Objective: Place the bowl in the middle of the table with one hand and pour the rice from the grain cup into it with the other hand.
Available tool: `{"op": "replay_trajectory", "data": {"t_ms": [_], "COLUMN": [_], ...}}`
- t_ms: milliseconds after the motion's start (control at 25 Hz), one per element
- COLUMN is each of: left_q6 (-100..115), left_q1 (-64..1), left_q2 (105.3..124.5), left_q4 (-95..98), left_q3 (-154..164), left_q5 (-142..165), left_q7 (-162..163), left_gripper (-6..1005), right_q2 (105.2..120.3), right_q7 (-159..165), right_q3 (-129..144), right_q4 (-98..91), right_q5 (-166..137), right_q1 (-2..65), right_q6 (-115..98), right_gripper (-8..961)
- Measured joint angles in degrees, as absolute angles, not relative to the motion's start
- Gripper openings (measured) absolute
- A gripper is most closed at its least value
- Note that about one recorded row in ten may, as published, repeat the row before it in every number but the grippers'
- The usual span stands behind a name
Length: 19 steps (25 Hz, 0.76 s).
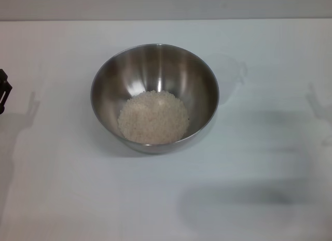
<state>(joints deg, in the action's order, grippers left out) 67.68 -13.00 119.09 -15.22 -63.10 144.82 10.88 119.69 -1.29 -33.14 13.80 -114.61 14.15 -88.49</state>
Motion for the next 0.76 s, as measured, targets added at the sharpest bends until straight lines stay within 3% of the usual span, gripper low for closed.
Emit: {"op": "replay_trajectory", "data": {"t_ms": [760], "left_q6": [69.1], "left_q1": [-12.2], "left_q2": [119.0], "left_q4": [-15.3], "left_q3": [-63.0], "left_q5": [144.9], "left_q7": [10.7], "left_gripper": [833], "right_q2": [119.71], "right_q7": [-1.1], "right_q3": [-33.1], "right_q4": [13.9], "right_q5": [-114.6], "right_q1": [13.7], "right_q6": [-88.5], "right_gripper": [840]}}
